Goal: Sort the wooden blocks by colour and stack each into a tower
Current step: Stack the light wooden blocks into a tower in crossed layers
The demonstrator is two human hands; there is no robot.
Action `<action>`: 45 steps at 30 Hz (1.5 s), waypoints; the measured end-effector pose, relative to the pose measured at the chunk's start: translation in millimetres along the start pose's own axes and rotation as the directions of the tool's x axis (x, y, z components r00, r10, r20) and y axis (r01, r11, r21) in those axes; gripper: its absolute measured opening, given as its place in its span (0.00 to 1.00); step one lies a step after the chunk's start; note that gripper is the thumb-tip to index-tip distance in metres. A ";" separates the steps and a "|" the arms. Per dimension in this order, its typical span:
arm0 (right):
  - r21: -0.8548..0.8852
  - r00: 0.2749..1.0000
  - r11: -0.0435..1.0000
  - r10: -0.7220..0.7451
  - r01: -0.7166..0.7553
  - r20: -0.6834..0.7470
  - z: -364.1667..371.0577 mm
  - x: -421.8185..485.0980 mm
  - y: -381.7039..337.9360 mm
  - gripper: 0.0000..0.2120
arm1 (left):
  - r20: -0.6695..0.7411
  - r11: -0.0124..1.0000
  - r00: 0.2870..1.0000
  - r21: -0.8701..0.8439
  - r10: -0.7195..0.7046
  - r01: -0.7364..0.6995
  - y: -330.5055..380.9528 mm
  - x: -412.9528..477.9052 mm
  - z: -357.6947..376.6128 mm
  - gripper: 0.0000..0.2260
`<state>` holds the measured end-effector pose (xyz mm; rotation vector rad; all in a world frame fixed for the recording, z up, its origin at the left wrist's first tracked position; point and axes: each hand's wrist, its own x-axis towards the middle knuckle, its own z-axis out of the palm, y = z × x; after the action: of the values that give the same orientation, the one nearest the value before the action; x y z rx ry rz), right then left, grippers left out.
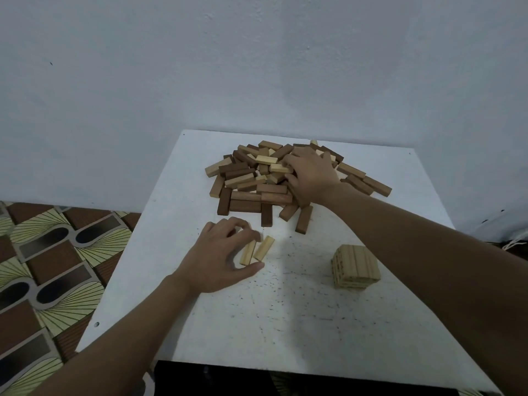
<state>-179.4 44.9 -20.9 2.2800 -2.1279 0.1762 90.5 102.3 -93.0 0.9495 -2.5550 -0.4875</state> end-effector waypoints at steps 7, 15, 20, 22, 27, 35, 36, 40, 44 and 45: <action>-0.054 1.000 0.999 -0.003 0.004 0.016 3.0 7.3 -2.3 0.16 | 0.031 0.997 0.999 0.071 0.027 -0.030 -2.5 0.5 -1.3 0.20; 0.234 0.998 0.972 0.048 -0.035 -0.051 0.8 -3.6 -0.9 0.10 | 0.027 1.000 1.000 0.027 -0.014 0.013 -4.5 2.4 0.1 0.23; 0.485 0.984 0.867 -0.165 0.114 0.065 -18.2 -31.9 -1.7 0.08 | 0.028 0.998 0.999 -0.046 -0.029 0.030 -4.1 0.7 -3.7 0.27; 0.454 0.940 0.866 -0.307 0.211 0.148 -27.9 -46.5 -9.2 0.08 | 0.032 0.997 0.999 -0.074 -0.035 0.038 -3.9 0.2 -5.4 0.28; 0.299 0.802 0.908 -0.405 0.295 0.439 -37.9 -65.6 -35.8 0.10 | 0.133 0.999 0.991 -0.016 -0.030 0.033 -9.3 1.6 -5.5 0.33; 0.171 0.794 0.939 -0.342 0.297 0.502 -20.3 -72.6 -62.1 0.12 | 0.158 0.999 0.987 -0.004 -0.031 0.032 -12.0 3.6 -5.1 0.25; 0.164 0.806 0.947 -0.321 0.276 0.498 -19.9 -73.6 -64.4 0.12 | 0.163 0.999 0.986 -0.014 -0.035 0.038 -11.1 3.1 -5.8 0.26; 0.173 0.858 0.971 -0.230 0.167 0.459 -14.9 -78.7 -71.2 0.18 | 0.172 0.997 0.984 -0.050 -0.044 0.053 -8.9 2.6 -8.4 0.25; 0.136 0.896 0.981 -0.180 0.135 0.406 -6.8 -86.8 -80.6 0.15 | 0.221 0.989 0.971 -0.097 -0.090 0.114 -3.2 3.7 -11.5 0.26; 0.147 0.909 0.982 -0.164 0.115 0.383 -3.7 -89.0 -82.4 0.11 | 0.229 0.983 0.968 -0.128 -0.101 0.133 -0.9 3.0 -11.4 0.26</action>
<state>-103.5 139.5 -20.4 2.7260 -2.1549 -0.1800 94.0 97.5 -82.8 1.0505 -2.6238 -0.8434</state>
